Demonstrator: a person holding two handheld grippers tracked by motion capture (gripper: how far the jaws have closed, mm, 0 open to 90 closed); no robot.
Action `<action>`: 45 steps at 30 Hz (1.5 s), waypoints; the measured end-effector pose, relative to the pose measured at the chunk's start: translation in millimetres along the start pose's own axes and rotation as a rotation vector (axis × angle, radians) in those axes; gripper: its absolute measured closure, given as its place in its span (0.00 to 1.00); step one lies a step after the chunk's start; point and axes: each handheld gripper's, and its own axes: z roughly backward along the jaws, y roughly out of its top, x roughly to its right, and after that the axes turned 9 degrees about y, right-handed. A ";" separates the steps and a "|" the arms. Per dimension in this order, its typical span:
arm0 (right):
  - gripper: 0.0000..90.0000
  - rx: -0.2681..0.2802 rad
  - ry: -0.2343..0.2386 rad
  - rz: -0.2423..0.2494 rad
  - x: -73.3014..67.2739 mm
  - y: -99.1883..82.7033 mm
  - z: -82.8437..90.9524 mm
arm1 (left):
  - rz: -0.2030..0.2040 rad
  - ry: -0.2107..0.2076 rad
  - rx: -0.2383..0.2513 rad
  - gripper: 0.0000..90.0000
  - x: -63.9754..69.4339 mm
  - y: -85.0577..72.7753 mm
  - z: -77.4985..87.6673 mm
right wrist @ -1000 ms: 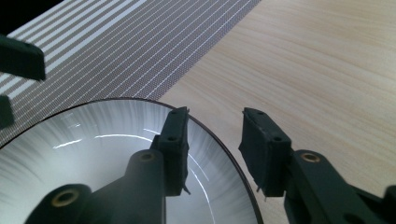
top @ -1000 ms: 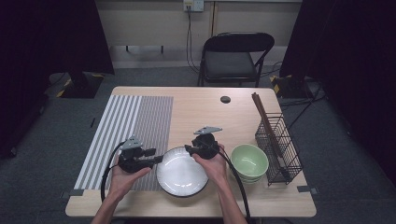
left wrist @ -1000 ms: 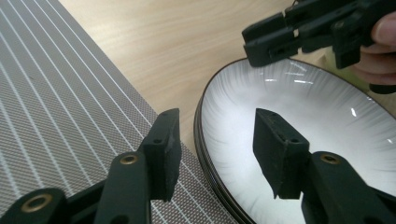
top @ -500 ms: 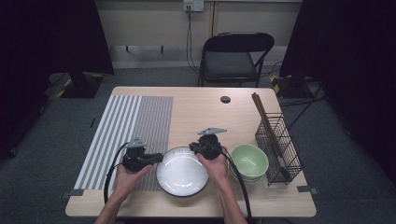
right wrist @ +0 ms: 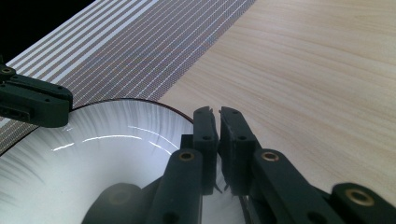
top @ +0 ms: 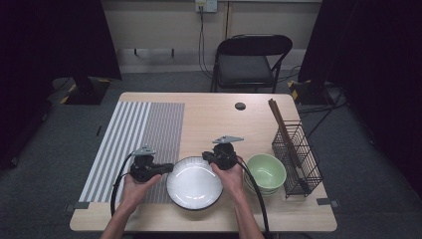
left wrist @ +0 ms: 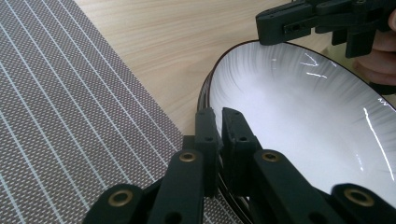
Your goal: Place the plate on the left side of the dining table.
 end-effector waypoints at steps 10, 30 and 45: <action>0.95 0.002 0.014 -0.012 2.1 -0.1 0.5 | 0.016 -0.005 -0.005 0.93 -0.1 0.2 -2.2; 0.96 0.011 0.010 -0.059 1.5 -7.8 4.1 | 0.056 -0.008 0.005 0.92 -2.2 1.1 -1.9; 0.96 0.020 0.013 -0.074 -12.3 -20.0 10.8 | 0.035 -0.006 0.000 0.91 -1.9 0.5 -0.5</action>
